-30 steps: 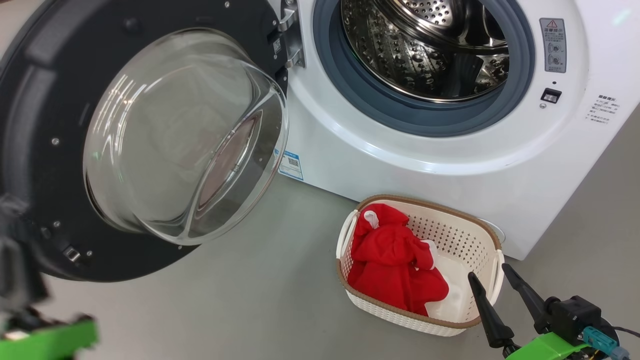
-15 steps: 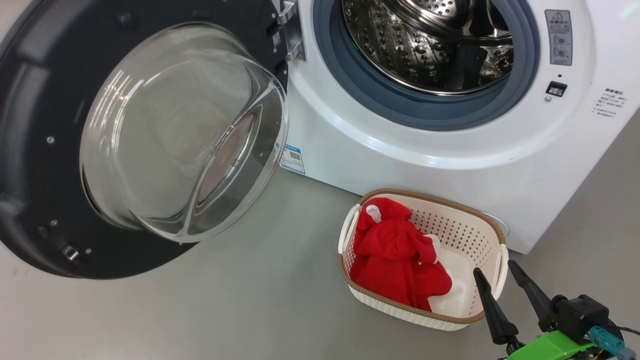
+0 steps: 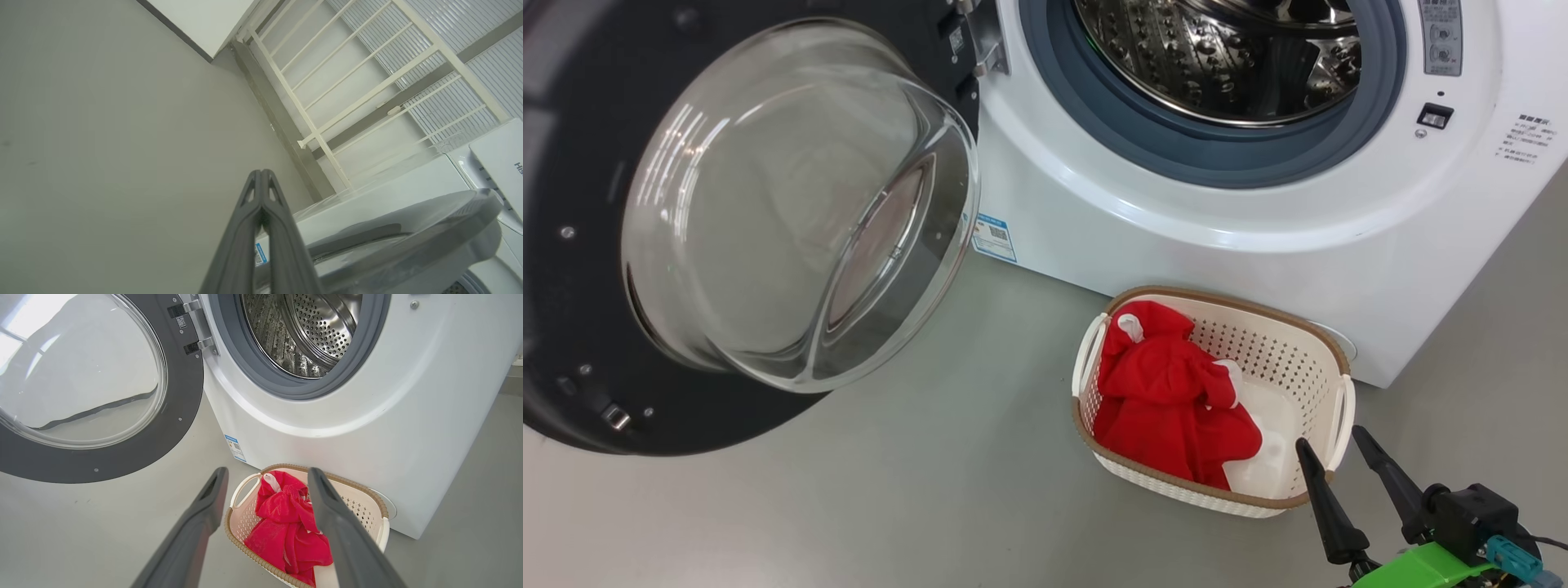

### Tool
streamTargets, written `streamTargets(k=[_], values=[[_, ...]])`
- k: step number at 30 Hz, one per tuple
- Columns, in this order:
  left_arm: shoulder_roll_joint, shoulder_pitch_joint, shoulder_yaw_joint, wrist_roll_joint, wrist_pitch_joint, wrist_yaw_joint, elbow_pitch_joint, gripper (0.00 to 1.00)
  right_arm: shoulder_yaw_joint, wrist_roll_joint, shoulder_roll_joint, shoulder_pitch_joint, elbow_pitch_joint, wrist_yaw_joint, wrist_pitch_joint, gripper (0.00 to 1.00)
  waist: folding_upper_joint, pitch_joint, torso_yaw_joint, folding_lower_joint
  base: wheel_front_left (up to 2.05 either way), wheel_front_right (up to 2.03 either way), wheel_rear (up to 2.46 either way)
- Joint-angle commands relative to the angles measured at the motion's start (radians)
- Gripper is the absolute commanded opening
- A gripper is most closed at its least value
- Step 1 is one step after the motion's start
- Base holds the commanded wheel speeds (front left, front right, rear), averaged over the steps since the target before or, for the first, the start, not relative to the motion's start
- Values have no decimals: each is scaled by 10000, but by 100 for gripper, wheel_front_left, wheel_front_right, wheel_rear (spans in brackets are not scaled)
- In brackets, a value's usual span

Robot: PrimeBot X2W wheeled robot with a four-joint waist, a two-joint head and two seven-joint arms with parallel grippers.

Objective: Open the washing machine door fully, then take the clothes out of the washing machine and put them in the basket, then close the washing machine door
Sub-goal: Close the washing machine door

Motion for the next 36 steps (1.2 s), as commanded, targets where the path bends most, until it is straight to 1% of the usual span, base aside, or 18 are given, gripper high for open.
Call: streamTargets(k=[1,3,5,8,11,12,19,23,28,36], values=[[851,-291,213,-383,538,-64,-49,0,189,-55,-89,-267,-260,63,-65,100,-1,60,-59,0,0,0,0],[947,-312,115,-644,1256,-65,63,0,215,-43,-92,-301,-247,63,-65,100,-1,64,-99,0,0,0,0],[924,-262,67,-1056,1989,-65,-26,0,228,-30,-90,-323,-242,63,-65,100,-1,78,-122,0,0,0,0],[885,18,-195,-1474,3010,-66,-443,0,204,-22,-97,-328,-247,63,-65,100,-1,92,-111,0,0,0,0],[818,386,-380,-1825,3730,-66,-934,0,185,-26,-104,-321,-242,63,-65,100,-1,87,-85,0,0,0,0],[818,386,-380,-1825,3730,-66,-934,0,185,-26,-104,-321,-242,63,-65,100,-1,87,-85,0,0,0,0],[622,1180,-593,-2441,4936,-66,-2015,0,173,-35,-85,-363,-221,63,-65,100,-1,-13,-91,0,0,0,0],[448,1578,-685,-2856,5469,-66,-2854,0,161,-22,-55,-364,-196,63,-65,100,-1,-107,-118,0,0,0,0],[238,1973,-700,-3251,5802,-66,-3742,0,139,-18,-3,-353,-205,63,-65,100,-1,-198,-211,0,0,0,0],[-95,2671,-1133,-3969,6734,-67,-5553,0,81,-47,117,-264,-235,63,-65,100,-1,-333,-420,0,0,0,0]])
